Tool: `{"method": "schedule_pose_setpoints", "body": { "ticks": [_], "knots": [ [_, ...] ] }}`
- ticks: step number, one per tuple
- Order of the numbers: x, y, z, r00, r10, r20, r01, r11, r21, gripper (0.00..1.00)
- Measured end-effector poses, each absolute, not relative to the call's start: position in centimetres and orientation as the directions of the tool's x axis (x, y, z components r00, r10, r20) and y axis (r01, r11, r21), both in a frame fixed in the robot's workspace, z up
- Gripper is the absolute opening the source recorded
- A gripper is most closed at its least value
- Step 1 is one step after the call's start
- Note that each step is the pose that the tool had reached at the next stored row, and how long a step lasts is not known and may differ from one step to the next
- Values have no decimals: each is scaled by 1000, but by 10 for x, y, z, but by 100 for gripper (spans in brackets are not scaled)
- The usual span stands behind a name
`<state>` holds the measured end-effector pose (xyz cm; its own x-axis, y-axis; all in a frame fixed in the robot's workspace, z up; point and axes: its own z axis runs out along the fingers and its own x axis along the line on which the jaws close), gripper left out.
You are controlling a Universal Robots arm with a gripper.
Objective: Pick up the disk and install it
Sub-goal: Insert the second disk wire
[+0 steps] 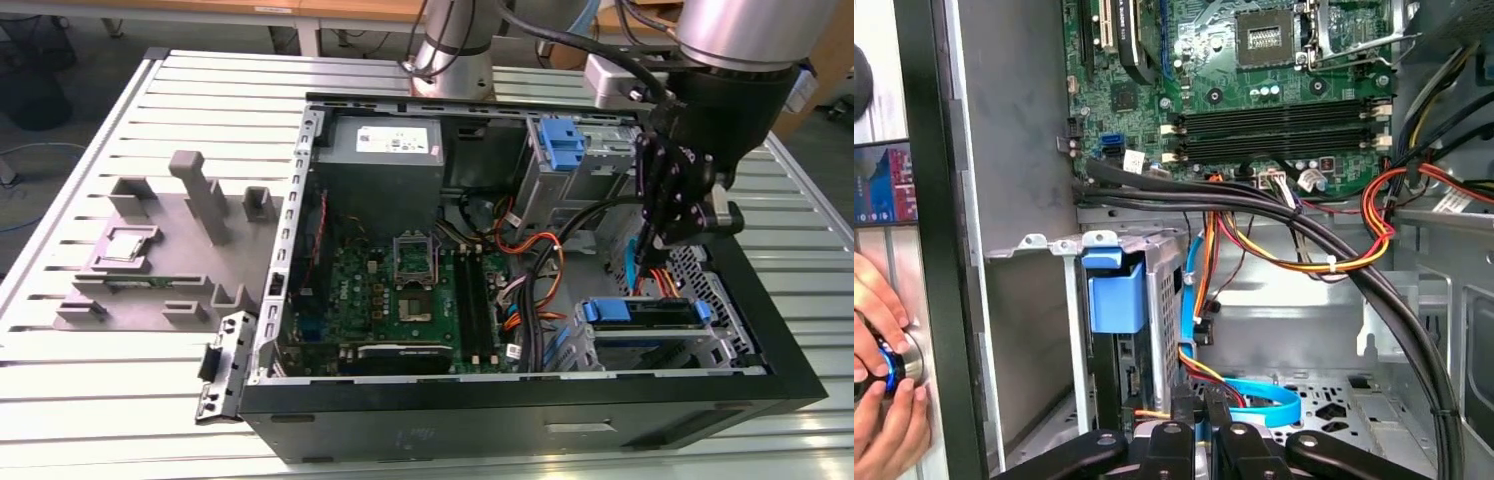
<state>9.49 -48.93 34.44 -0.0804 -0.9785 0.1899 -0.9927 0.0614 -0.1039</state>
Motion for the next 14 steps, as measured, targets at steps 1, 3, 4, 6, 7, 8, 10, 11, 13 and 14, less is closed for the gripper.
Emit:
{"method": "schedule_pose_setpoints", "body": {
  "ticks": [1,3,4,6,7,8,10,11,13,14],
  "knots": [
    [94,-489,344,-81,-979,190,-993,61,-105,16],
    [94,-489,344,-81,-979,190,-993,61,-106,16],
    [94,-489,344,-81,-979,190,-993,61,-106,16],
    [94,-489,344,-81,-979,190,-993,61,-106,16],
    [94,-489,344,-81,-979,190,-993,61,-106,16],
    [94,-489,344,-81,-979,190,-993,61,-106,16],
    [94,-489,344,-81,-979,190,-993,61,-106,16],
    [94,-489,344,-81,-979,190,-993,61,-106,16],
    [94,-489,344,-81,-979,190,-992,61,-106,16],
    [94,-490,344,-81,-979,190,-992,61,-107,16]
  ]
}}
